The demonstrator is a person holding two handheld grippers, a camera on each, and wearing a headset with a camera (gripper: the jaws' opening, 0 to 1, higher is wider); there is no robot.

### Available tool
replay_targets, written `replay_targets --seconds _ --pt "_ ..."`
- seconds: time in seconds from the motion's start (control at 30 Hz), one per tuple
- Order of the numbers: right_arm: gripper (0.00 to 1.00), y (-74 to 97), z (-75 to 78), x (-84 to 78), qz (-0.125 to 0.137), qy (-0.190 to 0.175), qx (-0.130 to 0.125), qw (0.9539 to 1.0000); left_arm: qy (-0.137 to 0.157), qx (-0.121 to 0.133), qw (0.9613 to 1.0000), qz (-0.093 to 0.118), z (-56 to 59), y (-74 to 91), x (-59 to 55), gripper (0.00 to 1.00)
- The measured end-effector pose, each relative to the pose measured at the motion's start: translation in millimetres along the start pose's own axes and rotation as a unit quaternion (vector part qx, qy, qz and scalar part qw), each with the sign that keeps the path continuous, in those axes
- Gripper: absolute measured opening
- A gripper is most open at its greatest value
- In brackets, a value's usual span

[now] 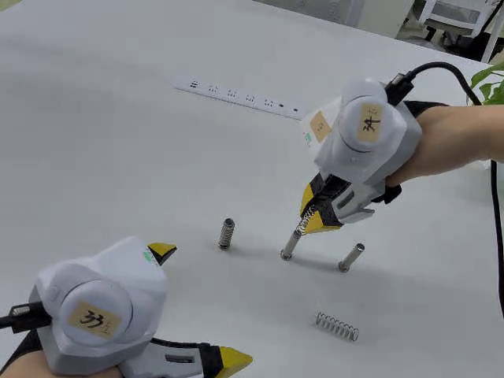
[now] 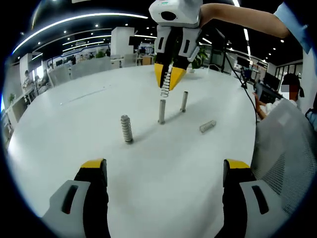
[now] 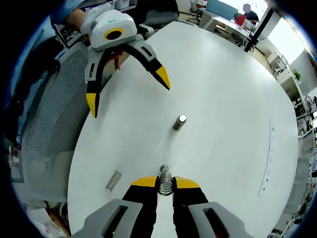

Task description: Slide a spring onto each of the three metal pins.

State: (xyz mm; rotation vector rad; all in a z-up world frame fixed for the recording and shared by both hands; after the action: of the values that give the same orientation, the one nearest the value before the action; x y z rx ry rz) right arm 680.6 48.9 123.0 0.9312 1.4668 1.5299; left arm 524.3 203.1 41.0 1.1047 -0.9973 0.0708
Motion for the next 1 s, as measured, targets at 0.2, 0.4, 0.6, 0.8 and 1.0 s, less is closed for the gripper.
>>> replay_targets --seconds 0.2,0.4,0.6,0.8,1.0 --pt "0.08 -1.3 1.6 1.5 -0.003 0.002 0.003 1.0 0.003 -0.001 1.0 0.0 -0.4 0.4 -2.0 0.96" --pt "0.08 -3.8 1.8 -0.7 -0.008 0.003 0.006 0.9999 0.006 -0.003 1.0 -0.003 0.5 0.1 -3.7 0.95" --pt "0.08 -4.4 1.7 0.4 -0.008 0.004 0.005 0.9999 0.008 -0.005 0.9999 -0.005 1.5 -0.5 -4.0 0.94" --pt "0.08 -6.2 1.1 0.2 -0.009 0.005 0.007 0.9999 0.01 -0.007 0.9999 -0.006 2.4 -1.7 -4.8 0.94" --pt "0.08 -8.4 1.5 1.6 -0.01 0.008 0.008 0.9999 0.015 -0.009 0.9998 -0.008 2.8 -3.0 -6.5 0.93"
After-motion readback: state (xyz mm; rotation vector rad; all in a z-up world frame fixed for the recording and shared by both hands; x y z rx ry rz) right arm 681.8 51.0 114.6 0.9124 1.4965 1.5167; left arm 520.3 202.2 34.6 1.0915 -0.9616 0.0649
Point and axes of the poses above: the centre of the closed fingertips' face, and the gripper's own axes: y roughly backward along the fingers, z roughly to its right, x roughly out of its top, the point moved 10 cm from there along y, roughly backward along the fingers, and after that the axes turned 14 degrees about -z, right-handed, at the moved point
